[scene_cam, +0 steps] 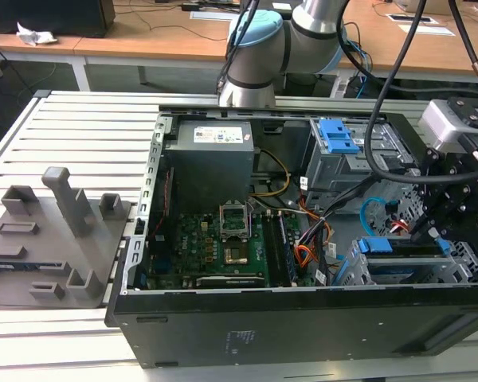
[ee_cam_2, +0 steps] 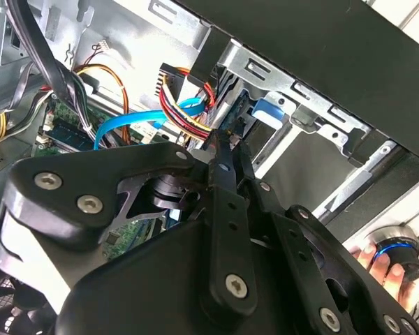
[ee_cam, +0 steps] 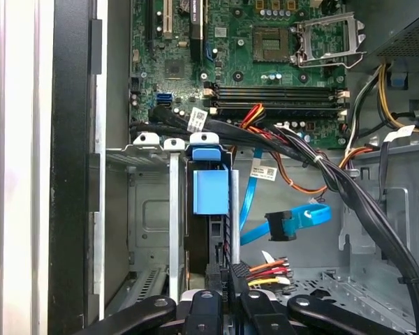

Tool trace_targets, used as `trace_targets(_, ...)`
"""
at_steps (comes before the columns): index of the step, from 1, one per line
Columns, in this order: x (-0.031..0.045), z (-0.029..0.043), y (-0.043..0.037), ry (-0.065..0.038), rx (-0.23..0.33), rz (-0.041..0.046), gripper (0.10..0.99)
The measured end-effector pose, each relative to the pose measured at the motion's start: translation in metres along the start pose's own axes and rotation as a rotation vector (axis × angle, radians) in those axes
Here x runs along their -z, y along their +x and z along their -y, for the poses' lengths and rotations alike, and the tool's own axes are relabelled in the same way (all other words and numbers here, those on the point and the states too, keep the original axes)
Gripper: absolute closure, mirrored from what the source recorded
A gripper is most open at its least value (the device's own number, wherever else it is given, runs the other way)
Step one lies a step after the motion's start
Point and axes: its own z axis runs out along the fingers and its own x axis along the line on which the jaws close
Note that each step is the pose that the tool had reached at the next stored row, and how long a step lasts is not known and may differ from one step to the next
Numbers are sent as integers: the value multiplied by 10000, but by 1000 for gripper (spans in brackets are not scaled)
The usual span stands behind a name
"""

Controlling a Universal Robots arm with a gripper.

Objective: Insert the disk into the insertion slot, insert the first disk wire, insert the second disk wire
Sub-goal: 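Insert the first disk wire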

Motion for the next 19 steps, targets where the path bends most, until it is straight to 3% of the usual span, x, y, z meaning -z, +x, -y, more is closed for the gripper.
trace_targets(11,-56,4,3,-15,0,36,922)
trace_targets(12,-44,5,3,-11,0,10,851)
trace_targets(13,-14,3,2,-11,0,6,851)
trace_targets(16,267,-16,-6,-11,0,7,851)
trace_targets(19,382,-23,-9,-12,1,9,851)
